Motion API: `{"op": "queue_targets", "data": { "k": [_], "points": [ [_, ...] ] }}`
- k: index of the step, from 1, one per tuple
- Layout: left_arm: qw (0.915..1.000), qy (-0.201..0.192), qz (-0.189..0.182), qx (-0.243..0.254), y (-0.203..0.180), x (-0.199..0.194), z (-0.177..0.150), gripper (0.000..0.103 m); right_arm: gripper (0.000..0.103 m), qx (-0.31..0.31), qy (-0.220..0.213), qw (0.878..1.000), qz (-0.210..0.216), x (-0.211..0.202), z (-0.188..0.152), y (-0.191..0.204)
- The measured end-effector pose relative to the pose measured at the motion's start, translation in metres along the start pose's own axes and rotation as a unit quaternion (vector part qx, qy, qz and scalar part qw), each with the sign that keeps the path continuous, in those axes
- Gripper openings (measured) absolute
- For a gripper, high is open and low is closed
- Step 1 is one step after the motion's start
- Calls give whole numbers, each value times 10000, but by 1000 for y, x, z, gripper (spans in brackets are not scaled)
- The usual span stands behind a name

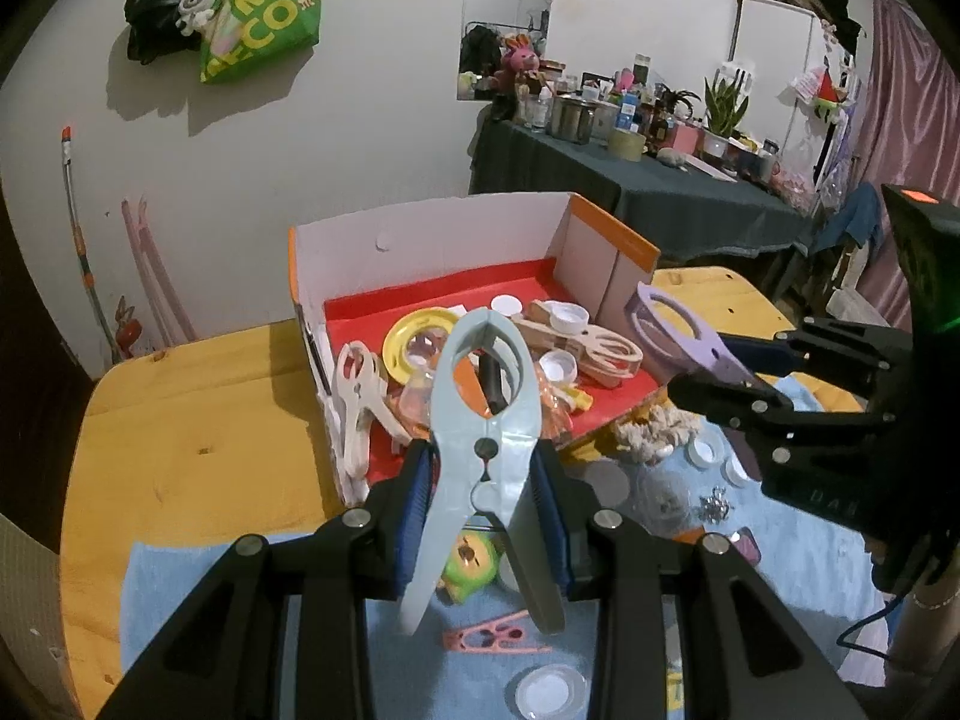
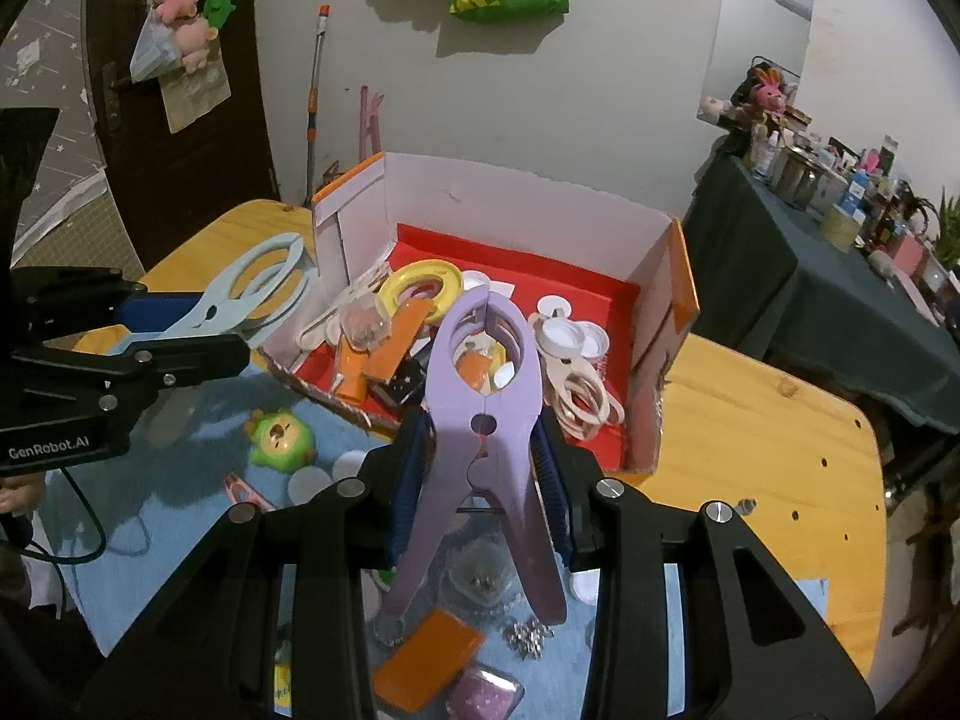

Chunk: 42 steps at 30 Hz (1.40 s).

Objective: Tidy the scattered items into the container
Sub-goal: 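Lift and carry both held clamps over the red-lined cardboard box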

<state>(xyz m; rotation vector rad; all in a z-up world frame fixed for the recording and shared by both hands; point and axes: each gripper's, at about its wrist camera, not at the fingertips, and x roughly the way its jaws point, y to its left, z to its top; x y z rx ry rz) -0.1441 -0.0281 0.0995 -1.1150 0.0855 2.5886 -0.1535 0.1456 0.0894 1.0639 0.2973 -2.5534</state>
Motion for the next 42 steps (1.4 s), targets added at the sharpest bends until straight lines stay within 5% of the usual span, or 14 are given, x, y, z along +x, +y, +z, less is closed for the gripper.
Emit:
{"op": "queue_targets", "data": {
  "k": [18,42],
  "points": [
    [9996,209,-38,-196,9,50,40,36,34,96,265,9995,150,50,41,-11],
    [9963,648,-2,-567,28,112,57,36,34,267,715,9967,259,104,46,-19]
  ]
}}
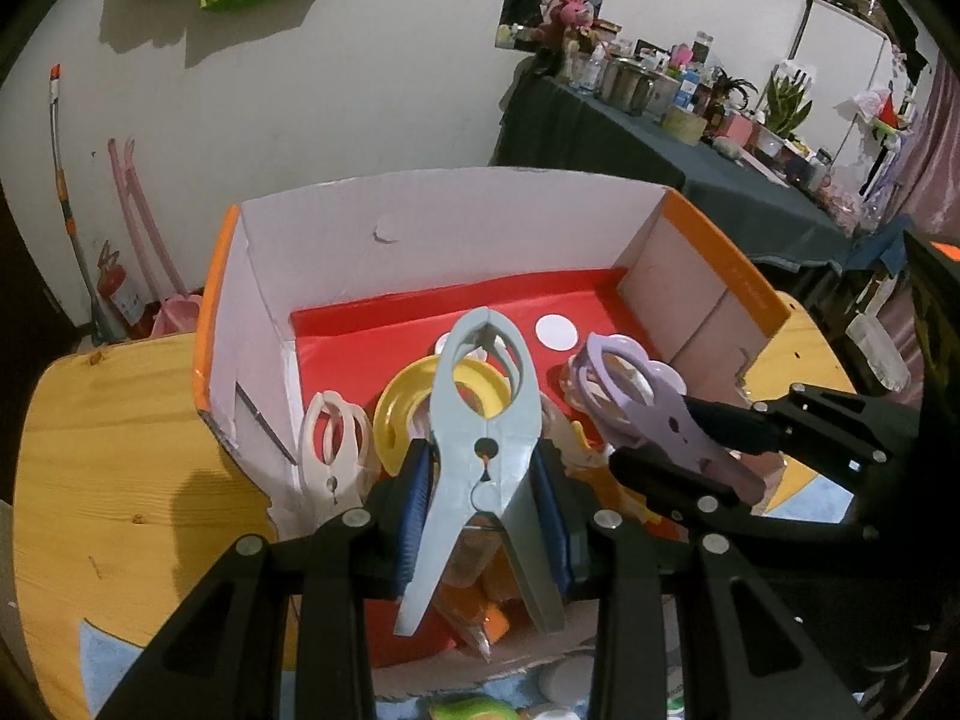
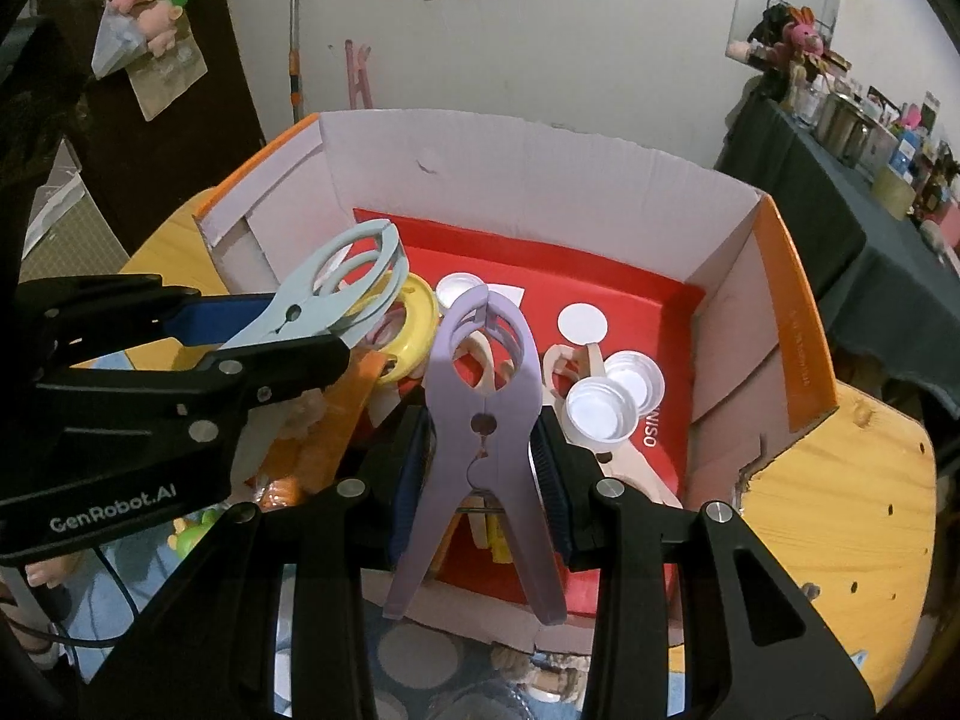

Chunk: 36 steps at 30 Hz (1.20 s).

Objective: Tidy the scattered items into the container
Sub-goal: 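Lift and carry both held clamps over the red-lined cardboard box, then lower both clamps into the box and open the left and right tools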

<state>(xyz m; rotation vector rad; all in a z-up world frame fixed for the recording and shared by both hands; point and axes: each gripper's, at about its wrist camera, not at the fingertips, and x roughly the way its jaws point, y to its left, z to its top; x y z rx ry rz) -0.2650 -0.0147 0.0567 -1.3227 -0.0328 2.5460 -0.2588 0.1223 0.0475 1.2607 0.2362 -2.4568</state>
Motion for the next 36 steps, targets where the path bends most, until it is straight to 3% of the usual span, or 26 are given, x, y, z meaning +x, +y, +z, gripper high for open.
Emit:
{"op": "queue_targets", "data": {
  "k": [36],
  "points": [
    [9999,135,47,-64,9,16,1,36,34,75,256,9996,99,21,-6,-4]
  ]
}}
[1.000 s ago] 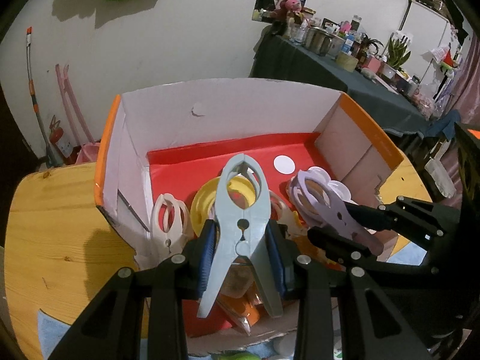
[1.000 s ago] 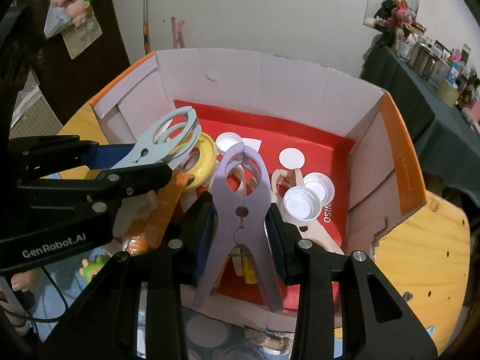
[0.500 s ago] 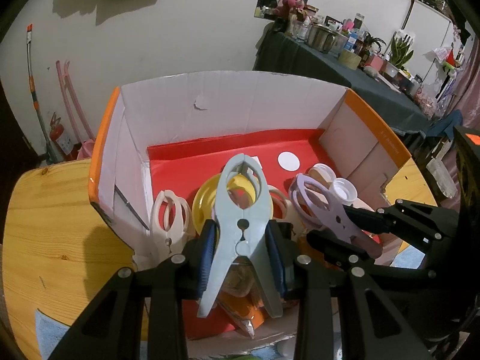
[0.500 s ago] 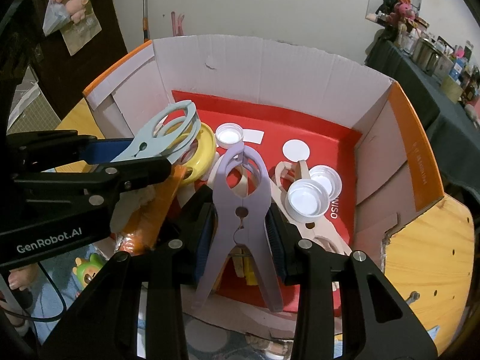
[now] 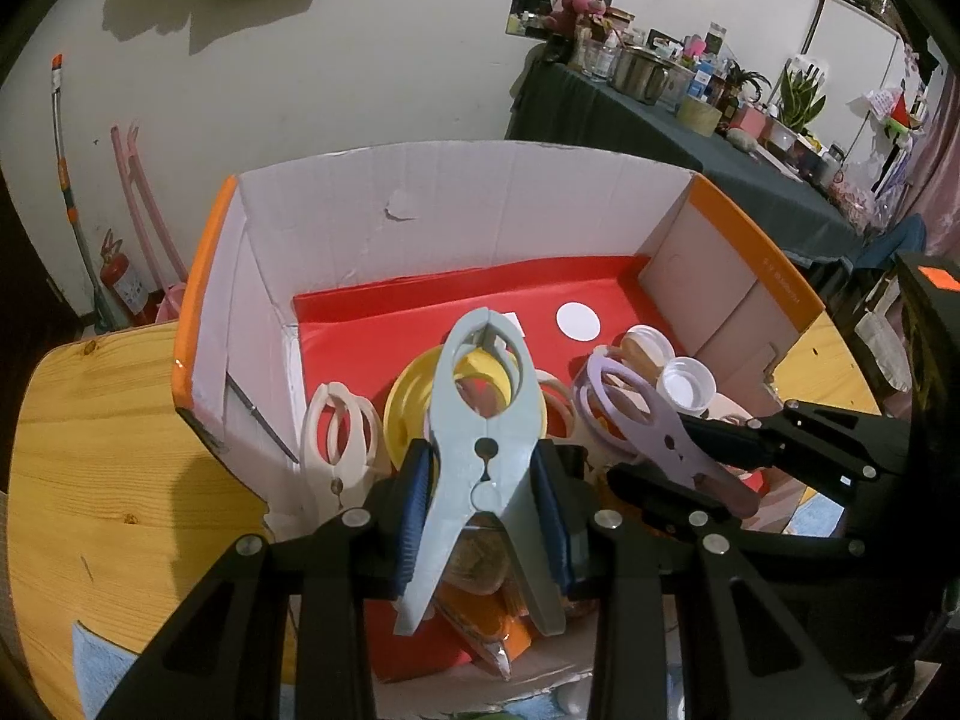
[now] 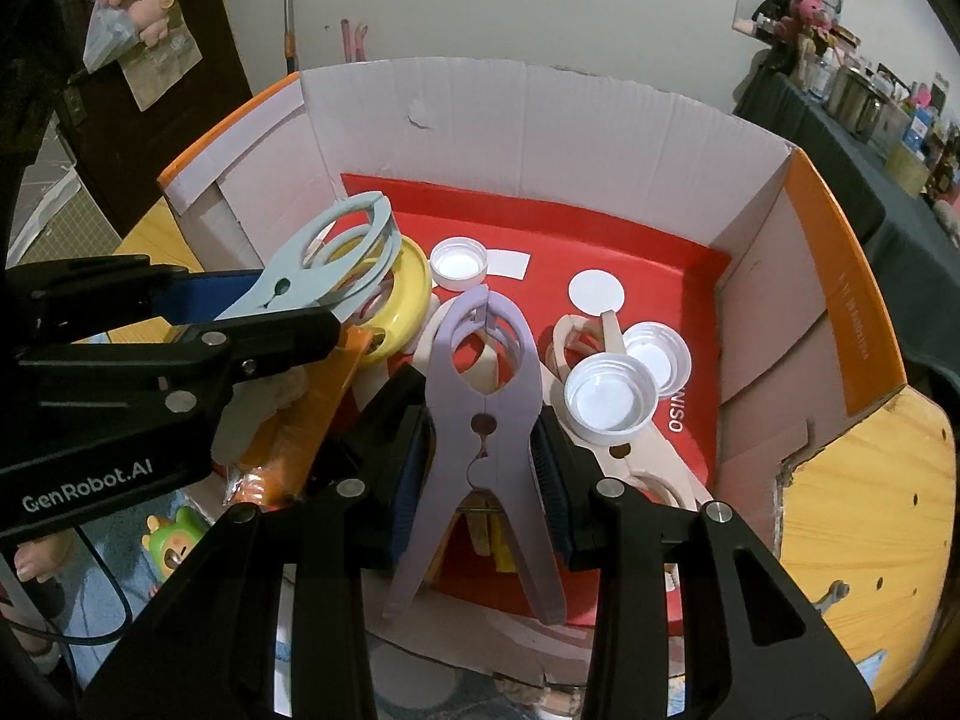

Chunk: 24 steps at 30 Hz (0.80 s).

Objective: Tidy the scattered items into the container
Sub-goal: 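Lower both clamps into the box and open the left and right tools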

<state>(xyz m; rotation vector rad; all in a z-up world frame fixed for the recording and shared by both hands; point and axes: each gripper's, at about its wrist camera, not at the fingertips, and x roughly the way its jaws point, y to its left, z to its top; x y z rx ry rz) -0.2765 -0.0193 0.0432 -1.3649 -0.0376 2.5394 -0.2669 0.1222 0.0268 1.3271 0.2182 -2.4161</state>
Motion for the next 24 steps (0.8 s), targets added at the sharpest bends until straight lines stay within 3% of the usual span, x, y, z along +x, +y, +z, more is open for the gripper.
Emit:
{"op": "queue_targets", "data": {
  "k": [24],
  "points": [
    [10000,13,18,12,0,1,-1,36,34,90,60,9999,99,6,-1,-1]
  ]
}}
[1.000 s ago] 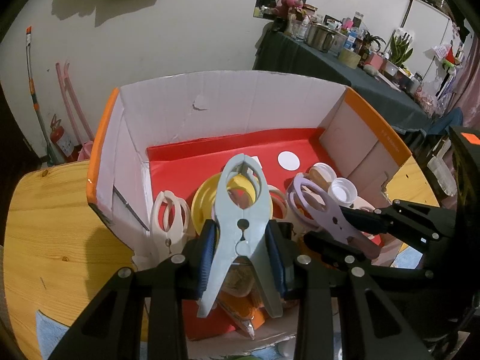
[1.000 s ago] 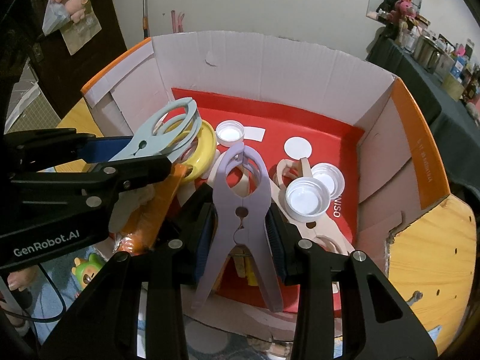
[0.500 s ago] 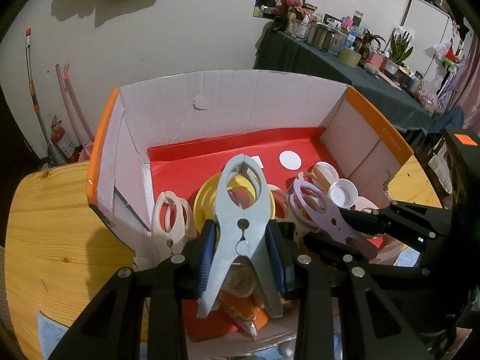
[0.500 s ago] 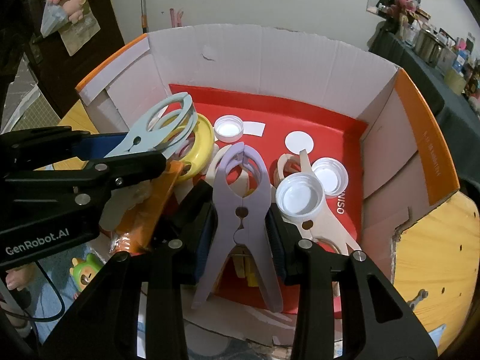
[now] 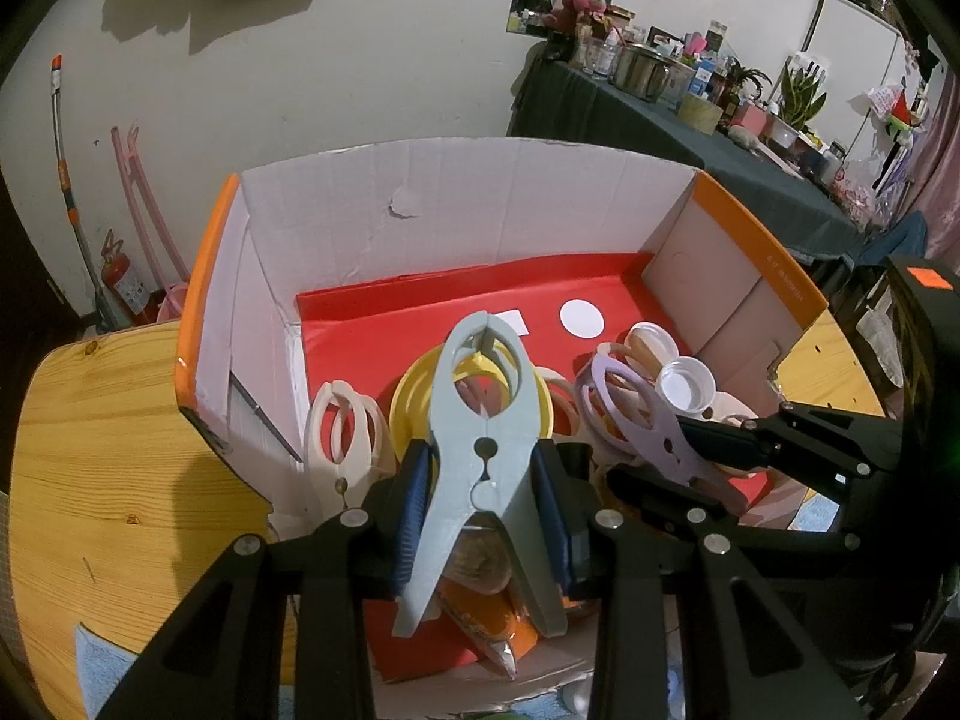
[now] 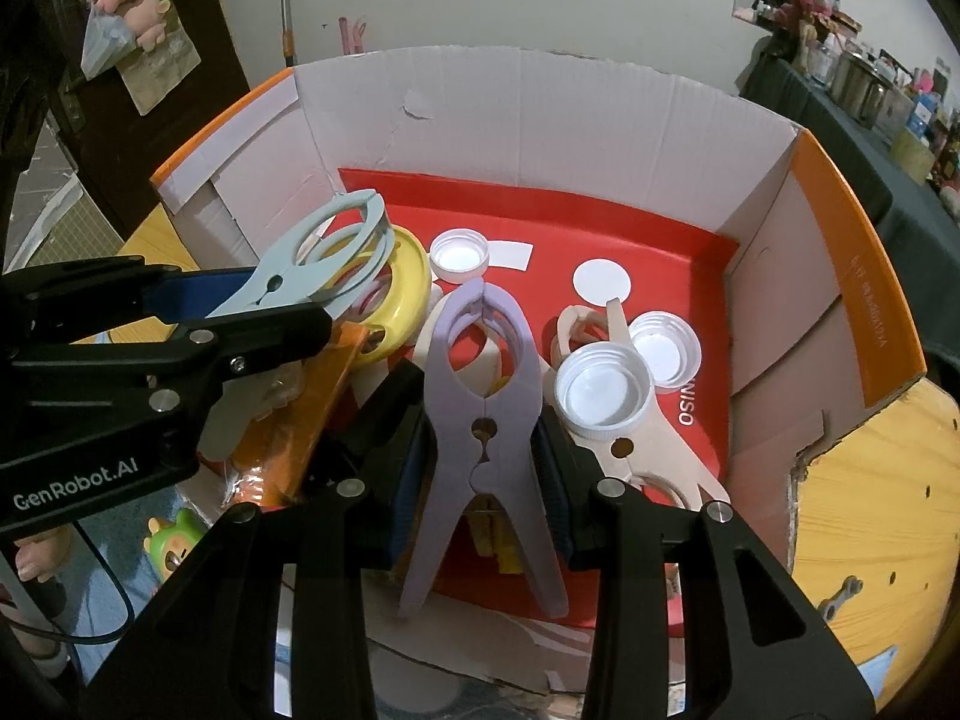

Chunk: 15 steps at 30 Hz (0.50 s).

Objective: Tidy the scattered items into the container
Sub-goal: 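Lower both clamps into the box and open the left and right tools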

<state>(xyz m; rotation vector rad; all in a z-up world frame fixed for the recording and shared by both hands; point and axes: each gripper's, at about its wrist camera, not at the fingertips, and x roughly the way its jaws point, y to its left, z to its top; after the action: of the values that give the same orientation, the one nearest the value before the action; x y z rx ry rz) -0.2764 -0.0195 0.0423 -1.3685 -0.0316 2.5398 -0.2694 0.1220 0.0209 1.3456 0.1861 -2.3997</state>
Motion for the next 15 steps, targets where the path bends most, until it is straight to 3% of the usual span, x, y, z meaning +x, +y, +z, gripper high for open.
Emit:
{"op": "queue_targets", "data": {
  "k": [15],
  "points": [
    [10000,-1,-1,1,0,0,0,36,34,47,6,10000,37,0,1,0]
  ]
}}
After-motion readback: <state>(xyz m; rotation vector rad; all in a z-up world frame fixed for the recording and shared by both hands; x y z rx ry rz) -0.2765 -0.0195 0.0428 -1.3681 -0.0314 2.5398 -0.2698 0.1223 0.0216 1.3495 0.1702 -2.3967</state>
